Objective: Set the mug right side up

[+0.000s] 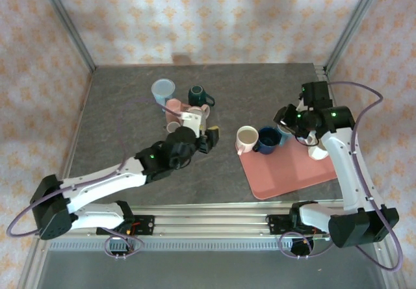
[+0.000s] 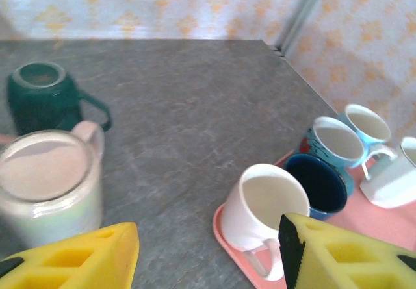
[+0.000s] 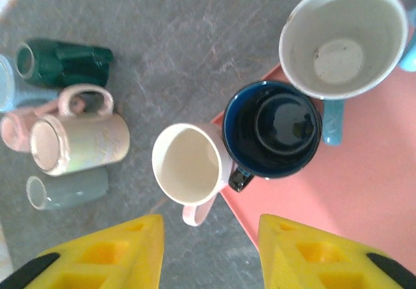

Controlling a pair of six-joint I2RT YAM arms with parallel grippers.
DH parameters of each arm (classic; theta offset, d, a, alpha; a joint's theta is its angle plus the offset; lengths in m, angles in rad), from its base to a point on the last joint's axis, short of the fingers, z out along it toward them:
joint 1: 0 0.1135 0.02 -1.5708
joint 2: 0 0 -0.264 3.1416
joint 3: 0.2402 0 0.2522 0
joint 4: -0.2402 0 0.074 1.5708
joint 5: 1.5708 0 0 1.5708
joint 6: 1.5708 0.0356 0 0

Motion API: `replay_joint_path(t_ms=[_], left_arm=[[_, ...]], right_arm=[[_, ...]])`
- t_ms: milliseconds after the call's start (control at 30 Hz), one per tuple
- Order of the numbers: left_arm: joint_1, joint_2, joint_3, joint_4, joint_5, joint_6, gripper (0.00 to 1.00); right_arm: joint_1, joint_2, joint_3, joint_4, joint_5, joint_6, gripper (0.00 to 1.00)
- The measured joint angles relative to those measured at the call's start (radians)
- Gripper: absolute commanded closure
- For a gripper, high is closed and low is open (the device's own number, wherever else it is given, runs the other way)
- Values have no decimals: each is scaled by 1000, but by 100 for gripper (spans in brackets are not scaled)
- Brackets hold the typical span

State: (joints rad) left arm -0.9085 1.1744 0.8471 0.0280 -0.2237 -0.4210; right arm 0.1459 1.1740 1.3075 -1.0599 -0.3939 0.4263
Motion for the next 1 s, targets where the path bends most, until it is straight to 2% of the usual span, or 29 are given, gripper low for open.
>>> replay_joint_path(t_ms=[233,333,567,667,800,1000], left_arm=[[67,-84,1,-243,74,-157,37],[78,-100,3,-321,101,-185,36],[121,-133,59,-448,169,-192,36],[136,-153,76,-478,193,-192,36],[144,-185,76,-512,213,-192,35],[157,-200,77,-546,221,-192,35]], right_arm=[[254,-75,-255,-2,59,55,72],[394,-82,-340,5,92,95,73],[682,67,-383,57,243,100,74],[725,144,-404,115,288,91,76],[730,224,-433,180,328,77,76],[737,262,-481,252,347,63,77]])
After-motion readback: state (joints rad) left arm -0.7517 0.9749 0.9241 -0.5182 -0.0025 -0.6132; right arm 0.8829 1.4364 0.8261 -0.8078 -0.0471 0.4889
